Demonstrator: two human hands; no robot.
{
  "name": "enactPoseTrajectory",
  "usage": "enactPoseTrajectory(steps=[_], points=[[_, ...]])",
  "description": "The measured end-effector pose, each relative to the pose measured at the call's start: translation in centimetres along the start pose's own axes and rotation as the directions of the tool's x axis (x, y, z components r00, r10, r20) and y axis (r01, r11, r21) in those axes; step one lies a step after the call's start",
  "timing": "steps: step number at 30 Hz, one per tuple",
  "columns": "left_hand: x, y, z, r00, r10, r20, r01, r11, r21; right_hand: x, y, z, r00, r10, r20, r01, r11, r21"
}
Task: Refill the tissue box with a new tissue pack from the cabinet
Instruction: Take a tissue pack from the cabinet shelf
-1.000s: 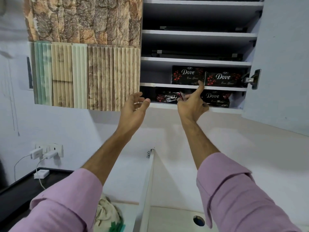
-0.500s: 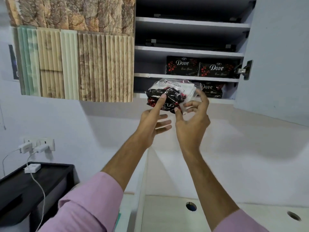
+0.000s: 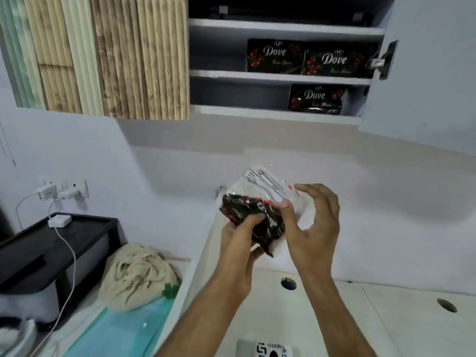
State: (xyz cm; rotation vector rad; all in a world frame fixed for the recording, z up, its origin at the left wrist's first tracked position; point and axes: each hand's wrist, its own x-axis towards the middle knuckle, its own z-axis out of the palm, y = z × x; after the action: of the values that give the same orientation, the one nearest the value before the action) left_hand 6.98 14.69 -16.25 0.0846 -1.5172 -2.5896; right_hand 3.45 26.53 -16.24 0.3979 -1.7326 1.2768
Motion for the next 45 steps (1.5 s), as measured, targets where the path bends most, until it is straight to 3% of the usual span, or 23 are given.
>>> enactPoseTrajectory(steps=[4,10,14,16,18,20,22,23,24,26,29,31,33,35,45], points=[[-0.8,-4.7,-0.7,0.990,-0.087,-0.112,0.088,0.996,0.002,-0.7,2.9,-1.0,0.942,0.191,0.277,-0.142,0.971,-0.190],[-0.1,-9.6,-3.7,0.948,-0.171,-0.269,0.165,0.985,-0.045,-3.9,7.2,-1.5,0.898,0.282,0.338,-0.205,0.948,-0.245],[0.0,-12.5,-6.2,0.928,-0.193,-0.318,0.211,0.977,0.023,-7.2,9.1,-0.6,0.855,0.335,0.397,-0.197,0.917,-0.348],[-0.2,-13.4,-7.6,0.918,-0.208,-0.338,0.233,0.972,0.035,-8.5,9.6,-0.4,0.828,0.398,0.396,-0.289,0.906,-0.308],[-0.3,-14.0,-9.0,0.904,-0.239,-0.354,0.277,0.959,0.059,-9.8,9.9,-0.5,0.717,0.557,0.419,-0.537,0.825,-0.177],[-0.3,-14.7,-10.1,0.895,-0.254,-0.366,0.310,0.945,0.102,-10.9,10.0,-0.7,0.546,0.692,0.471,-0.780,0.625,-0.013],[-0.4,-15.2,-11.1,0.892,-0.267,-0.366,0.325,0.939,0.108,-11.7,10.3,-1.3,0.379,0.765,0.521,-0.919,0.377,0.115],[-0.4,-15.4,-11.4,0.894,-0.276,-0.352,0.330,0.939,0.101,-11.9,10.6,-1.6,0.322,0.777,0.542,-0.946,0.289,0.148],[-0.5,-15.6,-11.8,0.897,-0.289,-0.335,0.337,0.936,0.097,-12.1,10.9,-1.9,0.296,0.780,0.551,-0.954,0.265,0.137],[-0.7,-16.2,-12.3,0.901,-0.309,-0.304,0.355,0.928,0.111,-12.8,11.4,-2.4,0.342,0.769,0.540,-0.917,0.400,0.012],[-0.8,-17.4,-13.0,0.911,-0.315,-0.268,0.363,0.919,0.153,-14.3,12.0,-2.4,0.559,0.689,0.461,-0.676,0.701,-0.228],[-1.0,-18.3,-13.4,0.910,-0.324,-0.258,0.369,0.917,0.151,-15.6,12.5,-2.5,0.635,0.633,0.443,-0.576,0.770,-0.276],[-1.3,-19.0,-13.8,0.908,-0.334,-0.252,0.377,0.915,0.146,-16.7,13.1,-2.7,0.604,0.668,0.435,-0.624,0.736,-0.264],[-1.6,-19.7,-14.3,0.910,-0.335,-0.245,0.378,0.913,0.155,-17.6,13.6,-2.8,0.528,0.735,0.426,-0.700,0.661,-0.272],[-2.2,-21.5,-15.2,0.908,-0.370,-0.195,0.409,0.883,0.229,-20.3,14.6,-3.8,0.294,0.842,0.453,-0.832,0.459,-0.313]])
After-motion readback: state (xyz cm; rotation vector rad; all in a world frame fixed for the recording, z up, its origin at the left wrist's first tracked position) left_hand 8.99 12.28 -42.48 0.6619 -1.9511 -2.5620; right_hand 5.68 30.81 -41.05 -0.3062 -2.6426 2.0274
